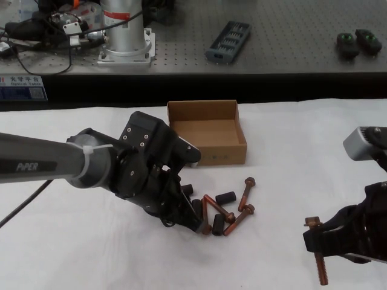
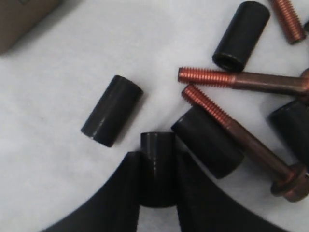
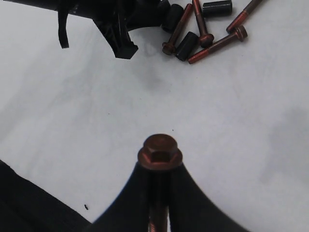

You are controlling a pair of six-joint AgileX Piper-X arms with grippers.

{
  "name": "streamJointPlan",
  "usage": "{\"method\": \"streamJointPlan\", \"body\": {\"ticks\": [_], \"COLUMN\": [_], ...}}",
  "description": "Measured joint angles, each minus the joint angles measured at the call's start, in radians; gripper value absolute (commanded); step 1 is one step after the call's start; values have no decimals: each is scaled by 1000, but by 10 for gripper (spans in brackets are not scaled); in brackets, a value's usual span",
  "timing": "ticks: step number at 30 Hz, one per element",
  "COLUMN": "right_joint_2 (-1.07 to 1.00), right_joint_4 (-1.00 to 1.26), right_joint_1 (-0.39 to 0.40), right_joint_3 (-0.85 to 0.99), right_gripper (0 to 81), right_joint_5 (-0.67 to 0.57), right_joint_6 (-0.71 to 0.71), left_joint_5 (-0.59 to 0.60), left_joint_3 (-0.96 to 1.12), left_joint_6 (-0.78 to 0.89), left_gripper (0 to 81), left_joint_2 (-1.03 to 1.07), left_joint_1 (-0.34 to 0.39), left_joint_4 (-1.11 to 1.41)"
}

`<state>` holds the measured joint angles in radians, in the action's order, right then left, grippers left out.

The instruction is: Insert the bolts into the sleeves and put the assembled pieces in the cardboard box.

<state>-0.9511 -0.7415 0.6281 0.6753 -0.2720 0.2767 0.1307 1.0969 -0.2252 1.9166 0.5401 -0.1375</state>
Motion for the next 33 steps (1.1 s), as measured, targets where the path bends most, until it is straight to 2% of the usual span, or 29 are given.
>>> {"method": "streamJointPlan", "body": {"ticks": [13,17,23,27,29,30,33], "right_joint_2": [0,0,0,0,0,-2,-11], "right_joint_4": [-2,-2,65,162,195,226,341], "right_joint_1": [0,0,0,0,0,0,0], "right_joint_3": [0,0,0,0,0,0,0], "right_gripper": [19,19,19,19,19,19,19], "right_joint_5": [0,-2,-48,-91,-102,-112,-140], "right_joint_6": [-23,-23,33,110,130,149,212], "left_joint_5": [-6,-83,-56,-4,39,212,371], "left_joint_3": [0,0,0,-54,-191,-228,-320], "left_joint_6": [27,40,85,169,208,307,386], "left_gripper": [6,6,6,6,6,6,6], "left_joint_2": [-30,-155,-270,-360,-485,-512,-581], "left_joint_1": [0,0,0,0,0,0,0], "left_joint_4": [-27,-92,-143,-149,-107,-69,56]}}
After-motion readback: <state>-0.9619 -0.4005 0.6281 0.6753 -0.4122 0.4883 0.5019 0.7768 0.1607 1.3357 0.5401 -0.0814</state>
